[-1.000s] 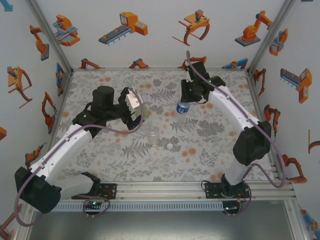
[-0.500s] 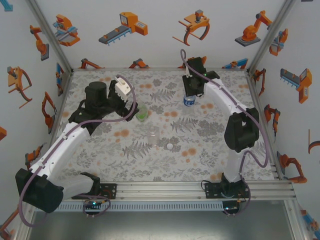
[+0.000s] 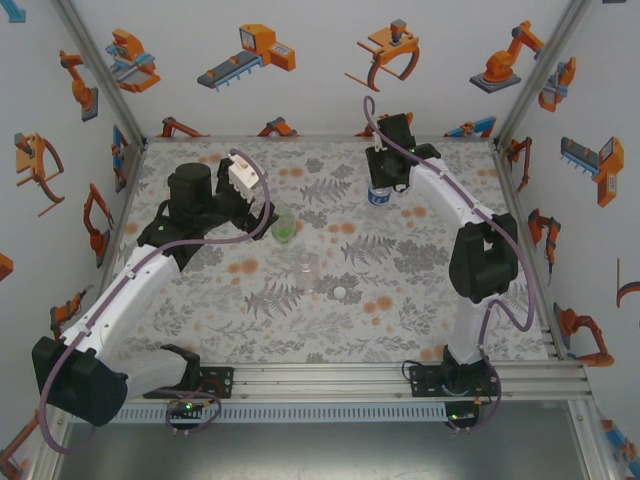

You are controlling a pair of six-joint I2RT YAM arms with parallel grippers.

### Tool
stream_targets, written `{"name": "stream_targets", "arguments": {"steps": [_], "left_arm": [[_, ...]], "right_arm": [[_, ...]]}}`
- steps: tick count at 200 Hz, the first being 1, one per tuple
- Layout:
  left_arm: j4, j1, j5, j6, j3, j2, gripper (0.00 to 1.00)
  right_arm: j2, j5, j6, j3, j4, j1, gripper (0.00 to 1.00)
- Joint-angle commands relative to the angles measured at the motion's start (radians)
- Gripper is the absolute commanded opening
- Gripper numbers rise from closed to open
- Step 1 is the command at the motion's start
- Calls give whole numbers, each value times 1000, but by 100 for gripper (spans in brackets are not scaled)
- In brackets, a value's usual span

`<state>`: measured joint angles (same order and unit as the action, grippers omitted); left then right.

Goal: Screw on the bottle caps

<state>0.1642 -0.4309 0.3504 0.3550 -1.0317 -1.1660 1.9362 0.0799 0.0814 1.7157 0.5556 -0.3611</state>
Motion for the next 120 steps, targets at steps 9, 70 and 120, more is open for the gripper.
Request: {"name": "stream_targets", "arguments": {"steps": [9,70,120], "left_arm": [[-25,5,34,7,12,20,97],[-82,15,4,-69,34,29,97],[-82,19,19,-125,27,71,97]], "right_arm": [[-14,14,-9,-2,14,0,52],[-80,-1,-15,40,79,1,68],[-199,-56,-51,-30,93,-18,72]]}}
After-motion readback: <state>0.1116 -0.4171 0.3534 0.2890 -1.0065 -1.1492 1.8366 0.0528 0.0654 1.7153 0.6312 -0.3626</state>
